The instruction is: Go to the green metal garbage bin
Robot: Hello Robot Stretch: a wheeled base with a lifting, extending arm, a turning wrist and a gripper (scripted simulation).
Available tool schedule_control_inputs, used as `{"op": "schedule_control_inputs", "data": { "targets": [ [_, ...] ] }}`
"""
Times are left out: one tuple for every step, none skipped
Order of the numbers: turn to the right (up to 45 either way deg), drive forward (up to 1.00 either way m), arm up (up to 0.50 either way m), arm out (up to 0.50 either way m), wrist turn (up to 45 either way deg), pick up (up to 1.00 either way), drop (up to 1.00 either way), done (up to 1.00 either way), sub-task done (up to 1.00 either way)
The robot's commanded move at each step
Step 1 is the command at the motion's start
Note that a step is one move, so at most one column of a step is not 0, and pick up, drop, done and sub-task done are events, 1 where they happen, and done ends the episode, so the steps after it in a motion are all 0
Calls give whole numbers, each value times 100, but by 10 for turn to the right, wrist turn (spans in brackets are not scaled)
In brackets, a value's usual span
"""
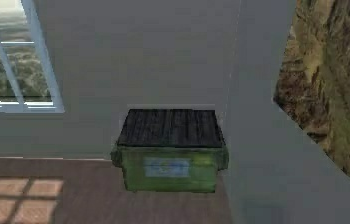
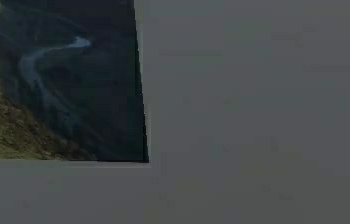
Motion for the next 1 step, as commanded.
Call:
{"op": "schedule_control_inputs", "data": {
  "targets": [
    [0,50,0,0,0,0,0,0,0]
  ]
}}
